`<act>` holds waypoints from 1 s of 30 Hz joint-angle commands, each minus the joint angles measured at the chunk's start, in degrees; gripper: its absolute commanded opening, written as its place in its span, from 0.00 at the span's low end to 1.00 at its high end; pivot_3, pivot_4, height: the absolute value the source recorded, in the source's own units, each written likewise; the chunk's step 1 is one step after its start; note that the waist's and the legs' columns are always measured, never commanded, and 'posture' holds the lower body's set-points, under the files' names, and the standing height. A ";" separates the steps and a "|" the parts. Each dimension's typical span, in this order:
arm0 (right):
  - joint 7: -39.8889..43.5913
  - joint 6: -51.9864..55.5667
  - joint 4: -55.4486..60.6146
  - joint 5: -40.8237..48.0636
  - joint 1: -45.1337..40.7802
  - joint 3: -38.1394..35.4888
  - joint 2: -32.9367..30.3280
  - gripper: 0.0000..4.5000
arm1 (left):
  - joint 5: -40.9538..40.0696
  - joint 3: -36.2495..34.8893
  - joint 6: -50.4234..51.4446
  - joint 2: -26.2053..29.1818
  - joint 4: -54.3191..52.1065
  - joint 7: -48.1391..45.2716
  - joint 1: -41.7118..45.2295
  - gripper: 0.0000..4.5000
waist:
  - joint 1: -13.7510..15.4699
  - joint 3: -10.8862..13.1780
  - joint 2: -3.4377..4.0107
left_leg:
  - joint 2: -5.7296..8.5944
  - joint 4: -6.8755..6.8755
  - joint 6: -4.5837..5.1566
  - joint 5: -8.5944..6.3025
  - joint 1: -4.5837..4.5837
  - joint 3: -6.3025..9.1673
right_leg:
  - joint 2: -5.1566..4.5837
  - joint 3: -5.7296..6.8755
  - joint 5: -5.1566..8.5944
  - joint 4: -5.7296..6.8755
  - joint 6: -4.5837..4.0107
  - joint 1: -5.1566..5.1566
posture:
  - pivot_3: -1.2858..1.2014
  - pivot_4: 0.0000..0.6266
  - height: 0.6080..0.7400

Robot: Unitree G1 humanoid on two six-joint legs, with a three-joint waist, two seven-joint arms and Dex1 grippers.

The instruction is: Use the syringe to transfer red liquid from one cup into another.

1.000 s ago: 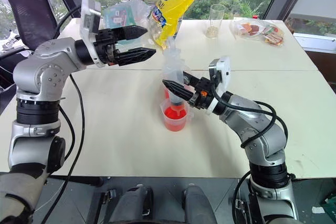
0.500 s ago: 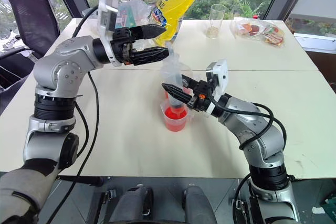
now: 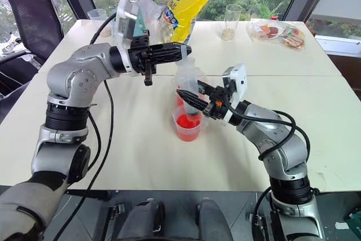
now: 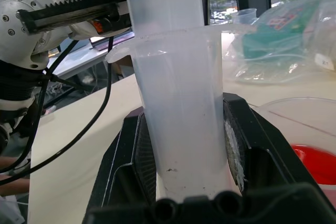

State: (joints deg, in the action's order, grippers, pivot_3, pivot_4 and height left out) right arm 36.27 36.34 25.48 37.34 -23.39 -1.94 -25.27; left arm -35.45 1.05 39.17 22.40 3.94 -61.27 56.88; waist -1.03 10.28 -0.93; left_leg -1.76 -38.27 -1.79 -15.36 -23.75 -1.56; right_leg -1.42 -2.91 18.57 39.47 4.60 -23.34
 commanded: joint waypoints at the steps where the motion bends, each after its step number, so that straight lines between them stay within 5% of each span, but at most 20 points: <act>1: -0.13 -1.23 1.94 1.71 -3.74 -1.68 0.14 0.31 | -0.29 2.54 0.95 -0.20 -2.31 -1.54 -1.12 0.01 | 0.07 0.00 0.00 | 0.00 0.00 0.00 0.00 0.00 0.00 | 0.00 0.00 0.00 0.00 0.00 0.00 | 0.52 0.24 1.00; 30: -2.70 3.83 1.50 6.95 -10.47 -4.59 1.17 0.31 | -0.99 2.78 2.82 0.19 -4.45 -0.05 -3.57 0.01 | 0.04 0.00 0.00 | 0.00 -0.02 0.00 0.00 0.00 0.01 | -0.02 0.00 0.00 0.00 0.00 0.01 | 0.52 0.24 1.00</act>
State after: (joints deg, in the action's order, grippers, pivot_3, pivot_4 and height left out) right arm 35.13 43.62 23.87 42.28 -29.39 -2.76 -25.22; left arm -35.55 0.24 39.43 23.14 1.39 -59.50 54.18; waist -0.99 10.28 -0.93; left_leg -1.76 -38.28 -1.79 -15.36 -23.76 -1.55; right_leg -1.44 -2.91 18.57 39.47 4.60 -23.33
